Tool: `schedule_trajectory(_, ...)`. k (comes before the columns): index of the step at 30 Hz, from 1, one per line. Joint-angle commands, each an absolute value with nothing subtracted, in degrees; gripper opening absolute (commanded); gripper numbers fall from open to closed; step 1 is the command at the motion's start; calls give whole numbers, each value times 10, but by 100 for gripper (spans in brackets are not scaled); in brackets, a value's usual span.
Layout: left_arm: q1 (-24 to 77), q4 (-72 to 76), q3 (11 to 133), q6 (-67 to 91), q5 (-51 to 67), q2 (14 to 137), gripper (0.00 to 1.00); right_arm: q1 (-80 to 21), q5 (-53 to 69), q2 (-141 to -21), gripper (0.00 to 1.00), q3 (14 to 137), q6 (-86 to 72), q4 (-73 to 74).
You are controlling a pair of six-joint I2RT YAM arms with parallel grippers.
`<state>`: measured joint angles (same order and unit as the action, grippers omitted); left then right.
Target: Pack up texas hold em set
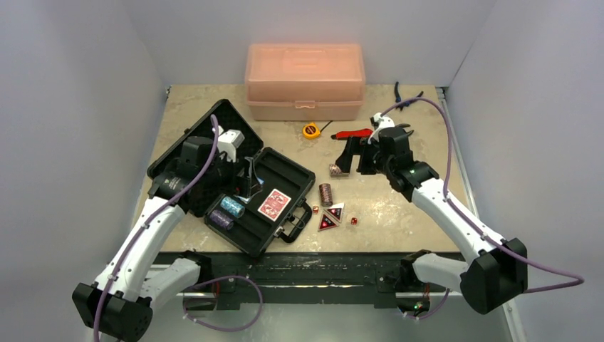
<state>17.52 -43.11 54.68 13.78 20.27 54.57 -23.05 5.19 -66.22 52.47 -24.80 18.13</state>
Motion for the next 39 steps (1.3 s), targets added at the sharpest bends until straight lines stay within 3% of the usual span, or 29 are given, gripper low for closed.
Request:
schedule_trajectory(1, 186, -436, 573, 123, 186, 547, 88, -257, 24, -669, 99, 512, -240, 194)
schedule_trajectory(16, 187, -460, 581, 125, 132, 556, 84, -364, -25, -802, 99, 554, -214, 200)
schedule_trajectory(17, 187, -462, 582, 125, 128, 556, 84, -368, -28, -811, 86, 559, -191, 199)
schedule_trajectory(22, 187, -467, 584, 126, 108, 555, 83, -382, -40, -849, 77, 575, -186, 197)
schedule_trajectory(39, 187, -471, 584, 127, 89, 542, 82, -397, -80, -929, 66, 600, -199, 205)
